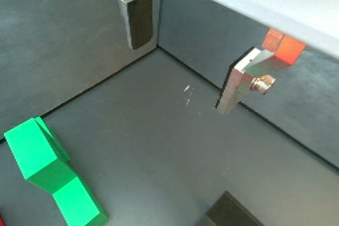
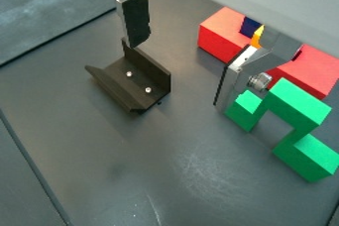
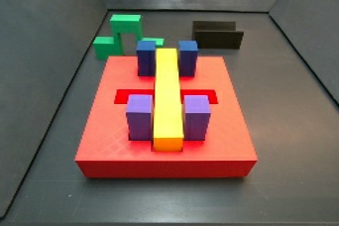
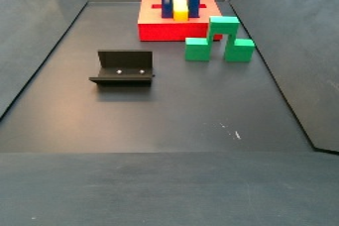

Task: Pick up the green object. Move up. Move to above the board. Insert the green object.
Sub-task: Pick up the green object.

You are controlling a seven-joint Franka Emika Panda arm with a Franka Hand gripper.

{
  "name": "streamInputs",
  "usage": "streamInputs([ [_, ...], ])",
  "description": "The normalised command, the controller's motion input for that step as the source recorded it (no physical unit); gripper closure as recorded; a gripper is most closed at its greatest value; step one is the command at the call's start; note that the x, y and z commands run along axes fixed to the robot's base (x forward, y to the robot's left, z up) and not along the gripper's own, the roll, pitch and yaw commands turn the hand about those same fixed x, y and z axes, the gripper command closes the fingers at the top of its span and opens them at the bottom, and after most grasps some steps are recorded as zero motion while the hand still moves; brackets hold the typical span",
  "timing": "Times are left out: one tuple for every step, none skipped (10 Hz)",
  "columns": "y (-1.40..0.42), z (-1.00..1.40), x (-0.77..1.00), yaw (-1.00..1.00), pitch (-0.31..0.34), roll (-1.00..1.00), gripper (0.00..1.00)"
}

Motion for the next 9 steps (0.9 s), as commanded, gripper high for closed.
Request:
streamInputs([
  [-0.58, -0.26, -0.31, 0.0, -0.021, 0.0, 0.0],
  [-0.71, -0.16, -0.57, 0.0, -0.133, -0.03, 0.0],
  [-0.79, -0.05, -0.76, 0.0, -0.179, 0.0, 0.0],
  [-0.71, 0.0, -0.84, 0.0, -0.199, 0.0, 0.0],
  [-0.67, 0.0, -0.85, 0.0, -0.196, 0.0, 0.0],
  [-0.75, 0.0, -0.72, 0.0, -0.19, 0.03, 0.0],
  [-0.72, -0.04, -0.45, -0.09, -0.146, 0.19, 0.0],
  [-0.65, -0.11, -0.12, -0.27, -0.029, 0.32, 0.0],
  [-0.49, -0.17, -0.07, -0.35, 0.0, 0.34, 0.0],
])
